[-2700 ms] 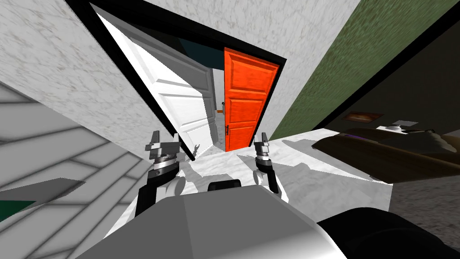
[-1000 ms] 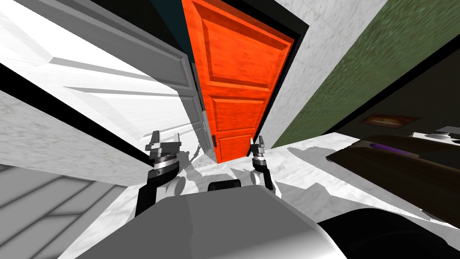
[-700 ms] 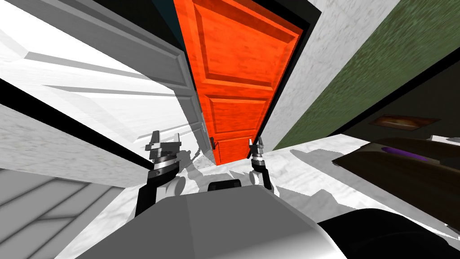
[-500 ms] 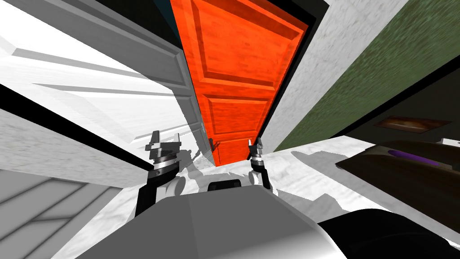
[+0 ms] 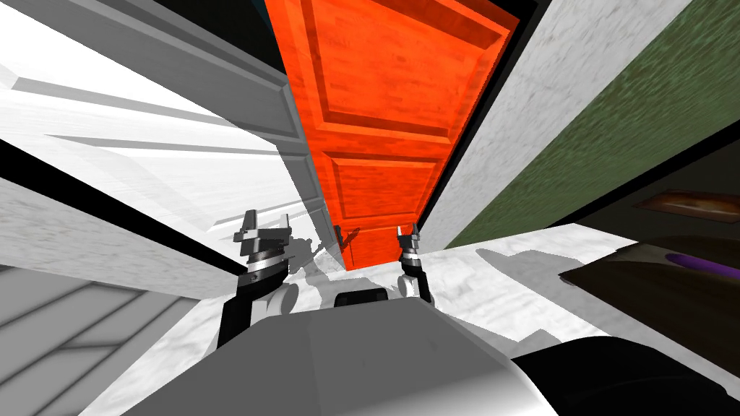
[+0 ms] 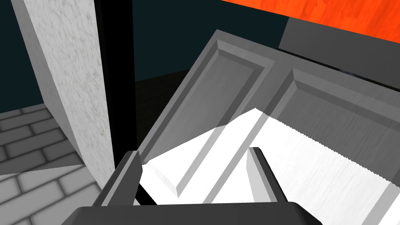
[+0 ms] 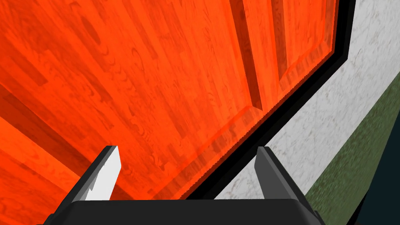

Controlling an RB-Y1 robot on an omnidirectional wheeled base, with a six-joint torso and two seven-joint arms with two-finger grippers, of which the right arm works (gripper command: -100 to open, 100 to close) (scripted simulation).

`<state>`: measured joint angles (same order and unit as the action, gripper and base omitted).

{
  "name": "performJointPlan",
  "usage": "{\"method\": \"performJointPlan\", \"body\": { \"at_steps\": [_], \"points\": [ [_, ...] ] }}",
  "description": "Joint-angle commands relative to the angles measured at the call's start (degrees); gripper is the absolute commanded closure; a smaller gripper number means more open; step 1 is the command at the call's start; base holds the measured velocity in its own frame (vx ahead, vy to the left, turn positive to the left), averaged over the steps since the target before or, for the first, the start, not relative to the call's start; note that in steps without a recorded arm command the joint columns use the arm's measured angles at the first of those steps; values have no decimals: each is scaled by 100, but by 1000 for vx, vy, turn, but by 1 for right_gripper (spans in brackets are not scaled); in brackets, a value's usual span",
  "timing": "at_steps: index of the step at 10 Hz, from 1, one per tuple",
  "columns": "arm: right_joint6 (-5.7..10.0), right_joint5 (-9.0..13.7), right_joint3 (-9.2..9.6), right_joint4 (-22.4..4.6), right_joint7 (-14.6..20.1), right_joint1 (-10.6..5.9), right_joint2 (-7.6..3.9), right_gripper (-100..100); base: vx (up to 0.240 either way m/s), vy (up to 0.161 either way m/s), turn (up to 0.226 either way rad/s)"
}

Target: Push the door open

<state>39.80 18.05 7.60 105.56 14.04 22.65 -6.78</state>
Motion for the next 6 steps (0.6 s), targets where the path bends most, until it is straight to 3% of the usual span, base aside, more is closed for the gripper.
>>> {"method": "performJointPlan", "body": {
  "at_steps": [1, 6],
  "points": [
    [71, 123, 71, -175, 146, -44, -1, -100, 88, -51, 73],
    [242, 525, 255, -686, 588, -186, -26, -100, 57, -21, 88]
  ]
}}
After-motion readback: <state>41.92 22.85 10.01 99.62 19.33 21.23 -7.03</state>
